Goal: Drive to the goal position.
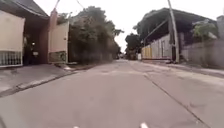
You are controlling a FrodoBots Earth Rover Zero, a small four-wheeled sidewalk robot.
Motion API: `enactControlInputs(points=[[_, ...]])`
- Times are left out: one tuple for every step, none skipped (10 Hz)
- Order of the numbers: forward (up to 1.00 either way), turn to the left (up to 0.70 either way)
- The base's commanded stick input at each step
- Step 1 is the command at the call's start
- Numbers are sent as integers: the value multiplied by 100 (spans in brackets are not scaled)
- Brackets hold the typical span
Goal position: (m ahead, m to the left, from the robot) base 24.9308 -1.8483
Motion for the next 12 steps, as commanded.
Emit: enactControlInputs(points=[[70, 0], [70, 0], [70, 0], [70, 0], [70, 0], [70, 0], [70, 0], [70, 0], [70, 2], [70, 2], [70, 2], [70, 2]])
